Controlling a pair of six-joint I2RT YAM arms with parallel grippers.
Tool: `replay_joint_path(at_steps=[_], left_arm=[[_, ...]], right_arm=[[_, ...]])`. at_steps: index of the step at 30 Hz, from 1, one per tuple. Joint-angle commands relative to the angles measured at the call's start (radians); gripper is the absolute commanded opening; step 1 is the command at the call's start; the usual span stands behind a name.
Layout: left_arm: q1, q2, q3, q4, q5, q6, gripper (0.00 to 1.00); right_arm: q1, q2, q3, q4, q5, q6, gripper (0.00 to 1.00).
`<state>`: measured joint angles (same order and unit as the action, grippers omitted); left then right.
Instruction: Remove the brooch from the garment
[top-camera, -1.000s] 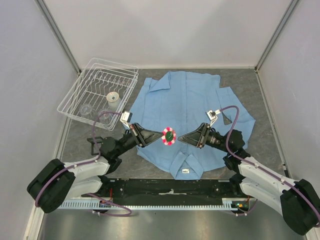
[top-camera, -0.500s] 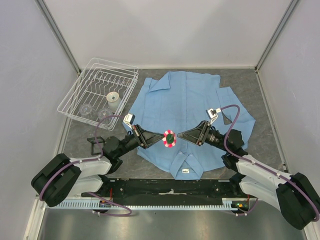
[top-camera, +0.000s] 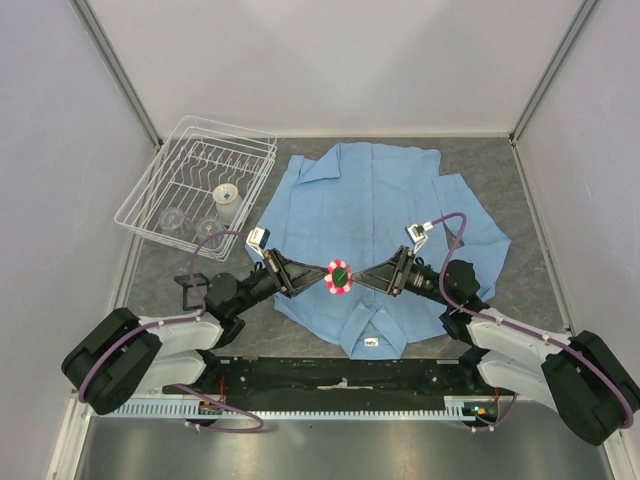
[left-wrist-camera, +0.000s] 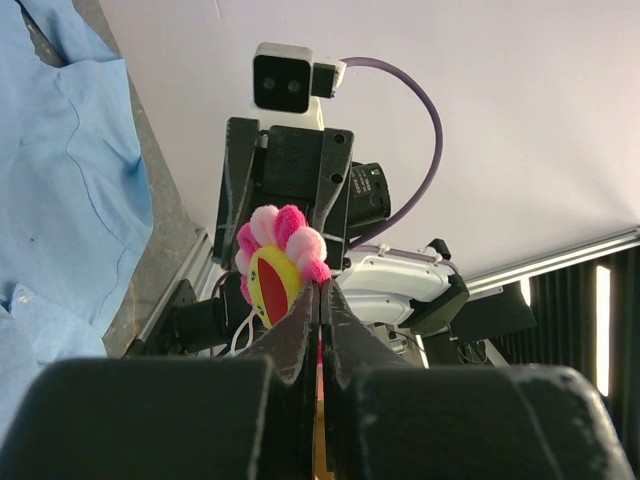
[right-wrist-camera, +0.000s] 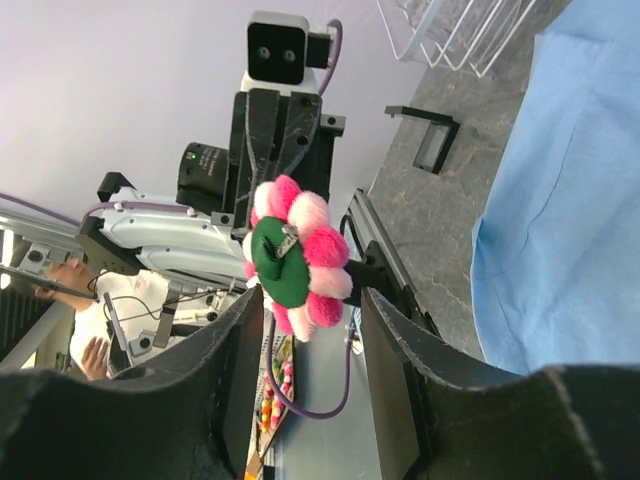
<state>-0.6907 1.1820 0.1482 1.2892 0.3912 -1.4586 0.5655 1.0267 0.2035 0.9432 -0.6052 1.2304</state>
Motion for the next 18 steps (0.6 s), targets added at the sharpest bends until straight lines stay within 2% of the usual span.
replay_joint_path(at_steps=[1, 10, 14, 17, 18], left_arm=[[0.002, -0.022, 0.022, 0.283, -0.031, -0.02, 0.02], [0.002, -0.024, 0.036, 0.269, -0.023, -0.022, 0.02], [0.0, -0.03, 0.03, 0.271, -0.025, -0.019, 0.02], [0.0, -0.041, 0.016, 0.257, -0.026, -0.01, 0.02], [0.0, -0.045, 0.013, 0.249, -0.026, -0.006, 0.02]], right_arm=[[0.016, 0.026, 0.016, 0.078, 0.004, -0.006, 0.51], [0.065, 0.104, 0.04, 0.221, 0.022, 0.049, 0.53], [0.082, 0.159, 0.036, 0.353, 0.035, 0.099, 0.42], [0.083, 0.167, 0.048, 0.359, 0.042, 0.103, 0.29], [0.082, 0.168, 0.05, 0.368, 0.041, 0.106, 0.2]])
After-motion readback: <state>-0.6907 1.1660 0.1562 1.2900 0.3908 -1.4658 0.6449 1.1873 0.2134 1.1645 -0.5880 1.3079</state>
